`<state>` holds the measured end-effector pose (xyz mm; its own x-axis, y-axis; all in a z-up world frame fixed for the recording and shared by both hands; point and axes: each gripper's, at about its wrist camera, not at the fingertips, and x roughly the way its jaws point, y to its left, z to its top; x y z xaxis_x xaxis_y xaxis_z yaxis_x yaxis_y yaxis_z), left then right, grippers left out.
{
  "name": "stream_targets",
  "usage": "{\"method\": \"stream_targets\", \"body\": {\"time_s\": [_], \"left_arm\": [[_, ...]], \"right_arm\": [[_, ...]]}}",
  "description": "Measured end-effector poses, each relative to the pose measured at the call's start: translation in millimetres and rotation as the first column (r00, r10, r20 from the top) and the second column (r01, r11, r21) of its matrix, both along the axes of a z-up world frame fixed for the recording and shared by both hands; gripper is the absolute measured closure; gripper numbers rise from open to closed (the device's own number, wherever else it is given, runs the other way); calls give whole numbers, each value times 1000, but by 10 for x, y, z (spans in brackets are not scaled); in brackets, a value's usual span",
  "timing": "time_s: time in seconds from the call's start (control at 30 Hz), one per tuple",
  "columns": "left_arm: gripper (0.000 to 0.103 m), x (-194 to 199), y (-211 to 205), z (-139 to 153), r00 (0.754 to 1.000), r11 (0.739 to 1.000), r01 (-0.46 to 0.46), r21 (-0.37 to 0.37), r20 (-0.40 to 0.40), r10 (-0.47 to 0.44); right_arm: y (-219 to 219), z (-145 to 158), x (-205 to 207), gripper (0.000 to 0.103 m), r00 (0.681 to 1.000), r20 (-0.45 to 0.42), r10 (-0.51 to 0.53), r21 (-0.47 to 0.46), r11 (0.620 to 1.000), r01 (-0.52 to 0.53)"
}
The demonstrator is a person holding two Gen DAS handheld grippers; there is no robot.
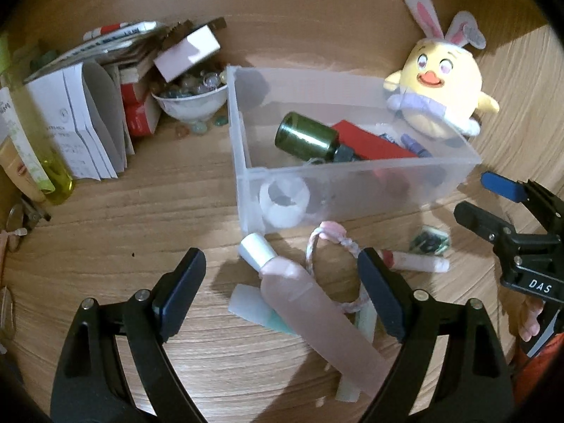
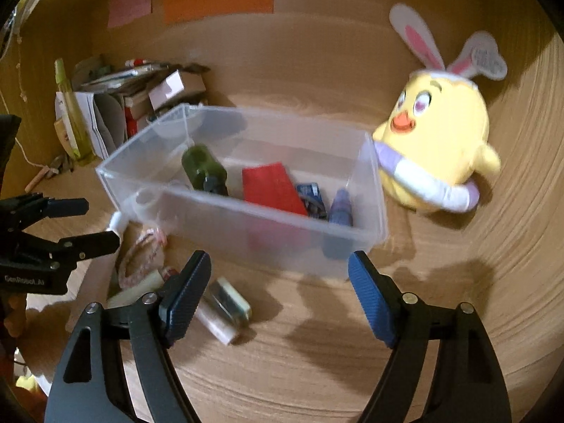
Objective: Organize objects
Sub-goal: 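Grasp the pink lotion tube with the left tool while the right tool grasps the small green-labelled bottle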
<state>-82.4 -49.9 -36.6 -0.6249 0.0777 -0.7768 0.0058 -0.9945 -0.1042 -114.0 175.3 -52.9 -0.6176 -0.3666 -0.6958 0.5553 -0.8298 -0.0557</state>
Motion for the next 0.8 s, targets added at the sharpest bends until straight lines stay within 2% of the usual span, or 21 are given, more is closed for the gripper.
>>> {"method": "stream_targets", "body": {"time_s": [0.07, 0.17, 0.23, 0.3, 0.47, 0.5, 0.67, 0.8], "left_arm": [[15, -35, -28, -49, 1000, 1000, -12, 5, 17, 12], [15, -95, -122, -104, 999, 998, -38, 52, 33, 37], [29, -133, -175, -131, 998, 995, -56, 78, 44, 53], [37, -165, -184, -157, 997, 995, -59, 87, 59, 54], [41, -194, -139, -225, 996, 994, -61, 88, 73, 54], [42, -189, -118, -228, 996, 995, -60, 78, 69, 54], [53, -146, -58, -228, 997, 997, -62, 49, 55, 59], [63, -124, -57, -228, 997, 997, -64, 48, 47, 62]], "right_arm": [[-4, -73, -6, 25, 1000, 19, -3, 7, 1000, 3], [-24, -150, 1, 27, 999, 40, 9, 14, 1000, -10], [-35, -179, 13, 27, 999, 44, 25, 16, 1000, -26], [-48, -203, 24, 32, 998, 45, 38, 18, 999, -39], [-65, -280, -2, 46, 995, 82, 64, 13, 998, -65], [-71, -292, -6, 46, 993, 93, 71, 6, 997, -72], [-100, -335, -1, 48, 989, 117, 93, -3, 996, -94], [-161, -369, 6, 60, 986, 125, 113, 6, 993, -114]]}}
